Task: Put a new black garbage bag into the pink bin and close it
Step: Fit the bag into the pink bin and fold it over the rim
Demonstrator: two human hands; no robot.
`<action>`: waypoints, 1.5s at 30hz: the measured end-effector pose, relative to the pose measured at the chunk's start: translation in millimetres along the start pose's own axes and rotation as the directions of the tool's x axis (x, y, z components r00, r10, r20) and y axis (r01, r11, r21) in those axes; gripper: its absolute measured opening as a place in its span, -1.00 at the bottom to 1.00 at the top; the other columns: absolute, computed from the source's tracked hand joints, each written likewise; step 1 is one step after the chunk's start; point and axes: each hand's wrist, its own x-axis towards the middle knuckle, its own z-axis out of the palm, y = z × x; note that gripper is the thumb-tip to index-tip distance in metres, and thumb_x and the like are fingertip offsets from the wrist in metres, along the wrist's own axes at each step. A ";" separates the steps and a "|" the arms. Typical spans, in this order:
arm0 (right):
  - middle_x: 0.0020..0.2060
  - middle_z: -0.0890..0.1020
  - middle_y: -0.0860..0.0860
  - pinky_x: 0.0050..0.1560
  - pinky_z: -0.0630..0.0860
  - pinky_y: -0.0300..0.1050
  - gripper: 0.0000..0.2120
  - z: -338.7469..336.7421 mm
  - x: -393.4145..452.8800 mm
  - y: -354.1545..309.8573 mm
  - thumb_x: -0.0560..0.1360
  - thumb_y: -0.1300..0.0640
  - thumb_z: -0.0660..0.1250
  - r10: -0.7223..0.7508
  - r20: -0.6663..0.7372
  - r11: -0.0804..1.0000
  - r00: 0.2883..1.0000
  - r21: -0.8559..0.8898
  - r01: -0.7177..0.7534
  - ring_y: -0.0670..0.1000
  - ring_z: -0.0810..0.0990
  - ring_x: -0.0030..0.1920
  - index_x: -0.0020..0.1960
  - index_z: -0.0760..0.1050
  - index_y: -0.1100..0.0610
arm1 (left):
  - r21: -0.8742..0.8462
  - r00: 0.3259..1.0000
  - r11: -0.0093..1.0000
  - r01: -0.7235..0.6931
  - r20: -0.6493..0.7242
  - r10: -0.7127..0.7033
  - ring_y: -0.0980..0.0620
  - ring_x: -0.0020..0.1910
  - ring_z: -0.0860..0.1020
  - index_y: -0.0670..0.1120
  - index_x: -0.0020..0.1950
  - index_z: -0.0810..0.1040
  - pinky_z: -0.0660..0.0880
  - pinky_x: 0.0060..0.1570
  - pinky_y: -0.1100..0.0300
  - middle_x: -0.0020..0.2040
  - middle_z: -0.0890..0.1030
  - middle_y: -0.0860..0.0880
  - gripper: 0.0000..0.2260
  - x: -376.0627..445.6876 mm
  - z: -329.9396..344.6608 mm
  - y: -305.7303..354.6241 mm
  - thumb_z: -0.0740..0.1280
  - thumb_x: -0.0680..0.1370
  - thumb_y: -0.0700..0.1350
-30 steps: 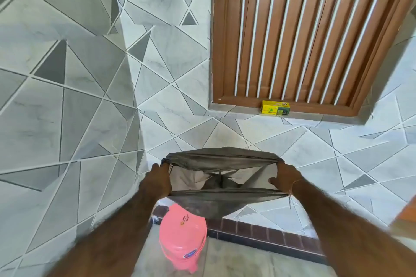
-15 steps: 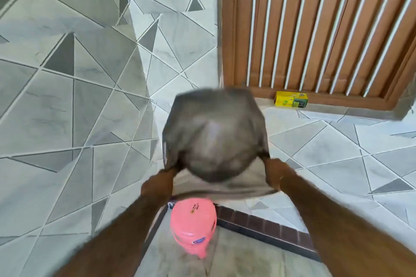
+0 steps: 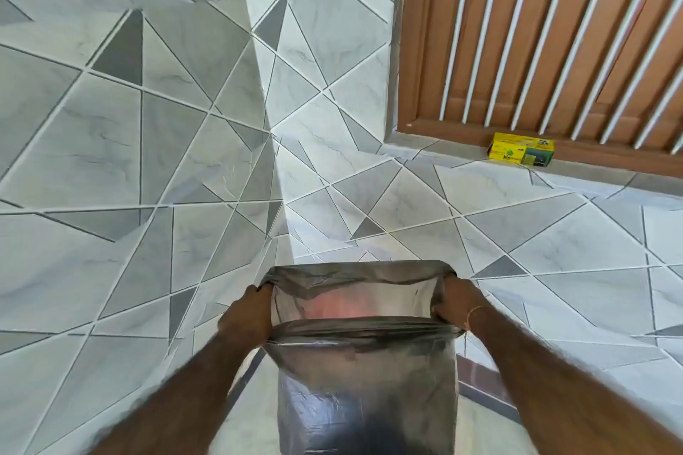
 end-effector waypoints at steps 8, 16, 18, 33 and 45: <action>0.10 0.62 0.23 0.07 0.57 0.03 -0.55 25.3 46.6 -61.3 0.38 0.05 0.35 -0.005 -0.042 1.000 0.999 0.018 0.006 0.26 0.60 0.10 0.20 0.41 0.21 | -0.129 0.999 0.991 0.042 -0.012 -0.044 -0.23 0.21 0.53 0.03 0.43 0.22 0.50 0.15 -0.10 0.25 0.45 -0.10 -0.42 66.5 6.3 -39.4 0.36 0.45 -0.03; 0.11 0.62 0.25 0.08 0.56 0.02 -0.66 43.3 121.2 -136.4 0.45 0.06 0.32 0.109 -0.073 0.994 0.991 0.015 -0.108 0.27 0.61 0.10 0.14 0.48 0.23 | -0.172 0.999 0.985 -0.034 -0.012 0.033 -0.26 0.22 0.52 0.00 0.41 0.25 0.47 0.17 -0.10 0.27 0.43 -0.14 -0.49 182.7 -14.8 -82.9 0.23 0.47 -0.14; 0.10 0.62 0.26 0.09 0.55 0.03 -0.67 42.3 137.6 -153.3 0.45 0.08 0.32 0.107 -0.082 0.994 0.991 0.000 -0.107 0.29 0.60 0.11 0.15 0.48 0.24 | -0.165 0.999 0.986 -0.039 -0.036 0.034 -0.26 0.22 0.52 0.01 0.42 0.25 0.48 0.16 -0.09 0.27 0.45 -0.13 -0.52 207.3 -27.2 -92.1 0.22 0.49 -0.08; 0.16 0.59 0.28 0.09 0.53 -0.01 -0.52 88.9 175.8 -196.5 0.41 0.23 0.30 0.145 0.073 0.988 0.987 -0.059 -0.140 0.27 0.59 0.16 0.31 0.35 0.24 | -0.028 0.997 1.000 0.011 0.083 -0.008 -0.15 0.19 0.56 0.03 0.42 0.28 0.51 0.14 -0.02 0.25 0.46 -0.09 -0.50 252.2 -20.0 -145.1 0.27 0.49 -0.17; 0.15 0.61 0.26 0.11 0.55 -0.01 -0.56 62.3 224.5 -242.4 0.41 0.10 0.37 -0.014 0.014 0.999 1.000 0.047 0.013 0.26 0.60 0.15 0.22 0.42 0.26 | -0.008 0.998 0.998 0.062 -0.010 -0.063 -0.12 0.24 0.53 0.01 0.49 0.18 0.49 0.13 0.02 0.31 0.45 -0.07 -0.44 264.7 -47.7 -156.9 0.25 0.51 -0.05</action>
